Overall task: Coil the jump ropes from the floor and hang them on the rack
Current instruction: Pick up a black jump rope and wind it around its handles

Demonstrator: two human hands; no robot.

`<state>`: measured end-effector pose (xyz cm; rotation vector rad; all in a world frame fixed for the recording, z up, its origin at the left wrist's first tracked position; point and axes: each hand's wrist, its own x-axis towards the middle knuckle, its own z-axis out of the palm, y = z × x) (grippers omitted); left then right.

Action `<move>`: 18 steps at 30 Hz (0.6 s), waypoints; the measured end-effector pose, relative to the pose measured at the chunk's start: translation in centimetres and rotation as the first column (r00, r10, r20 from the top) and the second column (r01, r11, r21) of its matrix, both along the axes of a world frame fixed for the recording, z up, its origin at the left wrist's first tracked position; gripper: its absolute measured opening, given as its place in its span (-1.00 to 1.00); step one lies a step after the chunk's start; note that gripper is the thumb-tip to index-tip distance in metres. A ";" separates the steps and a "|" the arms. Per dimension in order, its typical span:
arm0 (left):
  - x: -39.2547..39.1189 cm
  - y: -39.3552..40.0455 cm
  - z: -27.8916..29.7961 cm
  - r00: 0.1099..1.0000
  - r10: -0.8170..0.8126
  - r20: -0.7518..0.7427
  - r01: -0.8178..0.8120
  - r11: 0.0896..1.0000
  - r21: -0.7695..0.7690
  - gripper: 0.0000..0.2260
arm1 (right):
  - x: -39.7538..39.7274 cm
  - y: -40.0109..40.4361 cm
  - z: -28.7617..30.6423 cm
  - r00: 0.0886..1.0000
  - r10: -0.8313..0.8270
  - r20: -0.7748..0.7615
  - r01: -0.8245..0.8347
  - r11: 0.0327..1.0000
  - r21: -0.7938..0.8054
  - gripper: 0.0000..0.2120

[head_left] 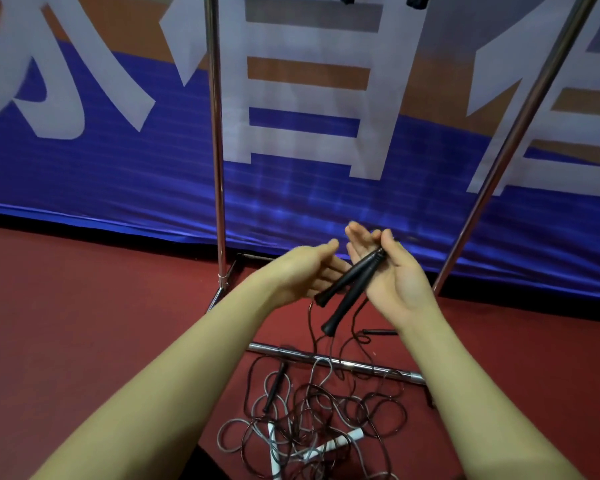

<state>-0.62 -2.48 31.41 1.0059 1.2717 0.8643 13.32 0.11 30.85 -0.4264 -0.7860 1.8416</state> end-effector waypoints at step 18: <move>3.2 -0.4 -0.5 0.792 0.365 -0.489 -0.125 0.882 0.455 -0.56 | 0.0 0.4 -0.7 0.979 -0.088 0.185 0.079 0.995 0.059 -0.66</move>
